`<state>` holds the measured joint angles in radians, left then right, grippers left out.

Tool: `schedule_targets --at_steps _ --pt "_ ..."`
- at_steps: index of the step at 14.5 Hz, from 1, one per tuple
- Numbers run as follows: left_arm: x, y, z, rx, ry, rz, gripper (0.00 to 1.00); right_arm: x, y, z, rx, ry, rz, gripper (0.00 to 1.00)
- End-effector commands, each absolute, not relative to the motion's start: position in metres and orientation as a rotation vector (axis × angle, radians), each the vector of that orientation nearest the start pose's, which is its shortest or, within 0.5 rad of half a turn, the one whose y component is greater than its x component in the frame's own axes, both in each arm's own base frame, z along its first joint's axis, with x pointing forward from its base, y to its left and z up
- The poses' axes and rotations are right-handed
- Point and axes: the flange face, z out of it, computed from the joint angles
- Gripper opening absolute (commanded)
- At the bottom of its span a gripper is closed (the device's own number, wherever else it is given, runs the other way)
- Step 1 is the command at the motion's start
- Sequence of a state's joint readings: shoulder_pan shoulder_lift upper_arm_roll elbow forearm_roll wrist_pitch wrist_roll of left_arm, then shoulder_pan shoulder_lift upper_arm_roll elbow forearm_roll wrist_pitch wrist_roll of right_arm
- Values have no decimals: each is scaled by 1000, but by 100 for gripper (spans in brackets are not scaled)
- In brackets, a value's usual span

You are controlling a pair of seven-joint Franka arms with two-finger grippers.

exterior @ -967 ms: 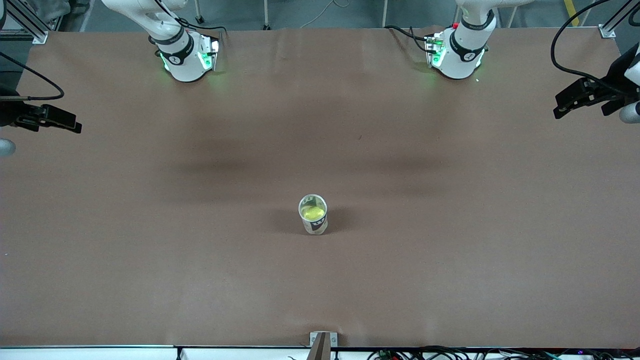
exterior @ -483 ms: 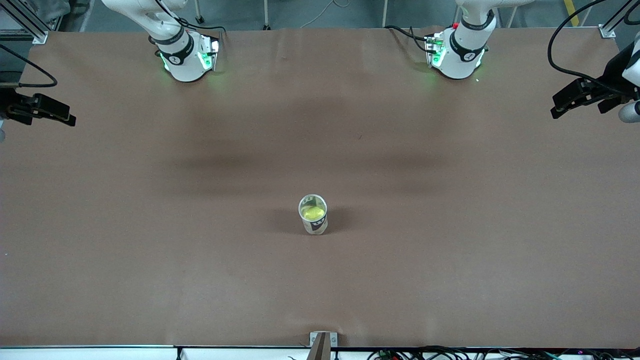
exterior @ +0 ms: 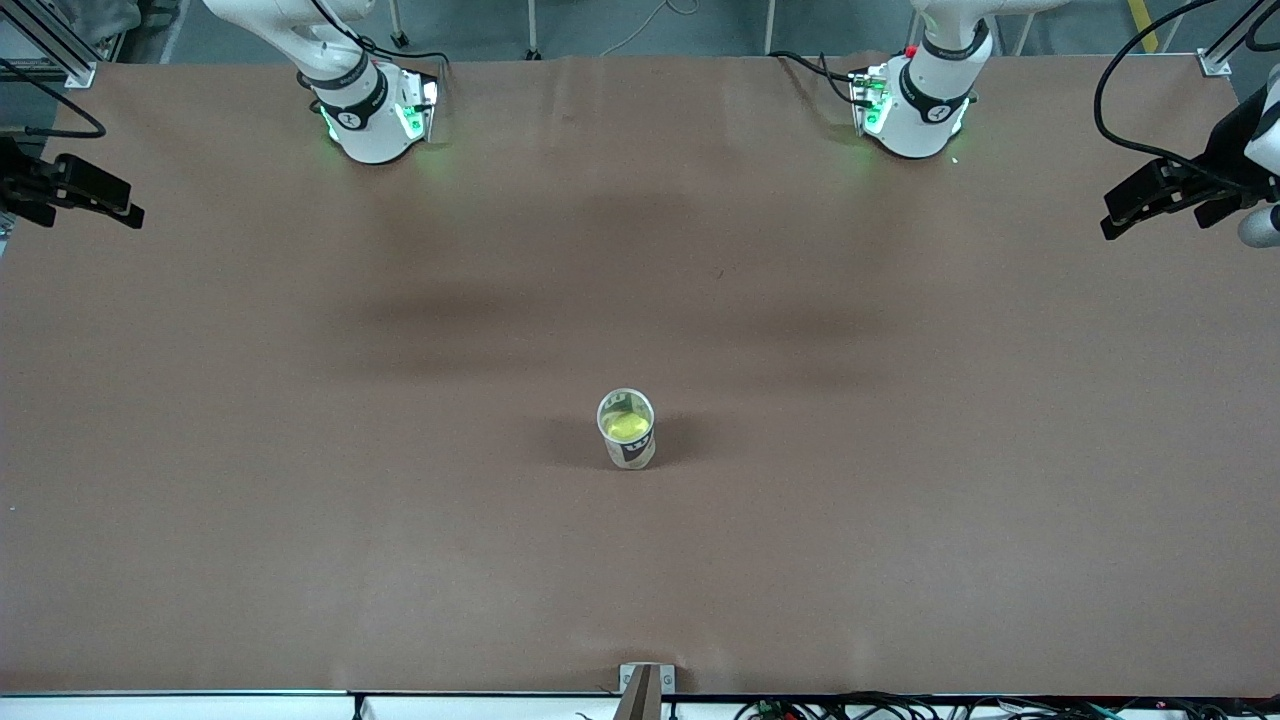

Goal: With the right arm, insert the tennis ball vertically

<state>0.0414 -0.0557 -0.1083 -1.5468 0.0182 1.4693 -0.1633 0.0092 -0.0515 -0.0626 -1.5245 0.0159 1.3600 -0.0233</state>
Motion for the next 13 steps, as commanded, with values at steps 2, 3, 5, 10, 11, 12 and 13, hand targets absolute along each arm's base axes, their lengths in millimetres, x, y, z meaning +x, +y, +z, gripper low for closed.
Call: schedule_targets --at_steps 2,3,5,10,11,12,13 --pt "520 -37 660 -3125 -143 10 100 497 -18 664 -3127 -4 127 100" --pt "520 -37 660 -3125 -133 15 100 496 -19 669 -3128 -4 101 100" --pt "520 -39 659 -3125 -74 25 100 491 -21 678 -3128 1 62 100" --pt "525 -47 654 -3126 25 37 100 488 -21 686 -3130 -71 16 100" --pt "526 -48 653 -3124 53 37 100 488 -22 686 -3132 -97 16 100" --pt "528 -47 657 -3126 59 26 100 488 -23 686 -3141 -95 17 100" --pt "529 -46 657 -3127 52 23 100 489 -22 685 -3152 -98 21 100"
